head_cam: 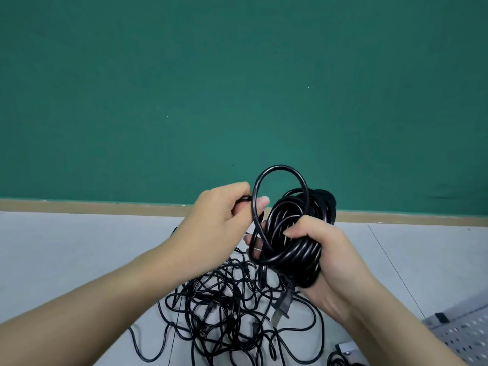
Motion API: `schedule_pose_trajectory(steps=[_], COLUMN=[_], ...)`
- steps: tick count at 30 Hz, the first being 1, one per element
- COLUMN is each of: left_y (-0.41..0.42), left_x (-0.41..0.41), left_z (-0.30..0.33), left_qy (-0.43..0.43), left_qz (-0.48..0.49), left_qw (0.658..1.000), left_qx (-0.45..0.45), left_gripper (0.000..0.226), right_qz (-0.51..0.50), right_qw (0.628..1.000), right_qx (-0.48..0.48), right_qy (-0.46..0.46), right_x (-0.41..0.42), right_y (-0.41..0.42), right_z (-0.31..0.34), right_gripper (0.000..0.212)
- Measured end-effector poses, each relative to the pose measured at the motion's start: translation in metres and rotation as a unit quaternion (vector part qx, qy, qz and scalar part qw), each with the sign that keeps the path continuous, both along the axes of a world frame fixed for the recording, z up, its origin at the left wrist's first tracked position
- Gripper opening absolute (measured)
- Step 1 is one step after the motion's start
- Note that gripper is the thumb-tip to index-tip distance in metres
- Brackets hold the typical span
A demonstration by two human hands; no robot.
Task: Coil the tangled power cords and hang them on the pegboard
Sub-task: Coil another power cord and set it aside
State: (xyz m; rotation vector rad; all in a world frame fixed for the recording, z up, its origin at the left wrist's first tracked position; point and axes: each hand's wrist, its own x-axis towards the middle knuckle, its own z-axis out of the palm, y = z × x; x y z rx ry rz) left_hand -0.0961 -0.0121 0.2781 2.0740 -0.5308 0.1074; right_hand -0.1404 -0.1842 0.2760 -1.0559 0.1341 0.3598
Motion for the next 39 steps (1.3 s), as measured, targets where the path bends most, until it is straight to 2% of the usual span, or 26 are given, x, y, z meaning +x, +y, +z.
schedule_pose_trajectory(steps=[3, 6, 9, 14, 16, 19, 22, 24, 27, 32, 34, 36, 39], left_y=[-0.005, -0.008, -0.009, 0.002, 0.003, -0.006, -0.016, -0.021, -0.025, -0.019, -0.015, -0.011, -0.007], left_x=[-0.004, -0.007, -0.007, 0.006, 0.005, -0.003, -0.012, -0.016, -0.019, -0.024, -0.023, -0.019, -0.011], left_z=[-0.003, -0.002, 0.005, -0.001, -0.003, -0.008, -0.013, -0.016, -0.019, -0.011, -0.009, -0.01, -0.01], left_qy=[0.057, 0.109, 0.115, 0.176, 0.172, 0.185, 0.153, 0.077, 0.004, 0.023, 0.031, 0.055, 0.066], left_qz=[0.002, 0.007, 0.016, 0.008, 0.007, 0.015, 0.035, 0.057, 0.085, -0.002, -0.049, -0.093, -0.067], left_qw=[0.998, 0.988, 0.987, 0.977, 0.979, 0.97, 0.973, 0.987, 0.996, 1.0, 0.998, 0.994, 0.995], left_qx=[-0.041, -0.108, -0.114, -0.12, -0.108, -0.159, -0.17, -0.128, -0.04, 0.001, 0.013, -0.02, -0.035], left_gripper=[0.037, 0.04, 0.05, 0.044, 0.044, 0.037, 0.038, 0.037, 0.029, 0.003, 0.01, 0.017, 0.021], right_qz=[-0.008, -0.018, -0.016, 0.01, 0.032, 0.058, 0.052, 0.047, 0.046, 0.026, 0.016, 0.008, -0.012], right_qw=[1.0, 0.999, 1.0, 0.999, 0.999, 0.997, 0.997, 0.997, 0.998, 0.998, 0.997, 0.998, 0.998], right_qx=[-0.014, -0.029, -0.022, -0.026, -0.005, 0.05, 0.061, 0.057, 0.041, -0.016, -0.029, -0.041, -0.048], right_qy=[-0.003, 0.002, -0.003, -0.024, -0.025, -0.019, -0.007, -0.005, -0.021, -0.058, -0.065, -0.056, -0.05], right_x=[0.003, 0.005, 0.006, 0.0, -0.003, -0.006, -0.008, -0.009, -0.01, -0.012, -0.01, -0.009, -0.007], right_y=[0.0, 0.001, 0.002, -0.003, -0.004, -0.002, -0.001, -0.001, -0.002, -0.01, -0.013, -0.014, -0.019], right_z=[-0.002, -0.006, -0.007, -0.002, -0.002, -0.002, -0.003, -0.003, 0.0, 0.01, 0.012, 0.011, 0.013], right_gripper=[0.038, 0.045, 0.033, 0.029, 0.03, 0.044, 0.054, 0.062, 0.052, 0.027, 0.024, 0.022, 0.019])
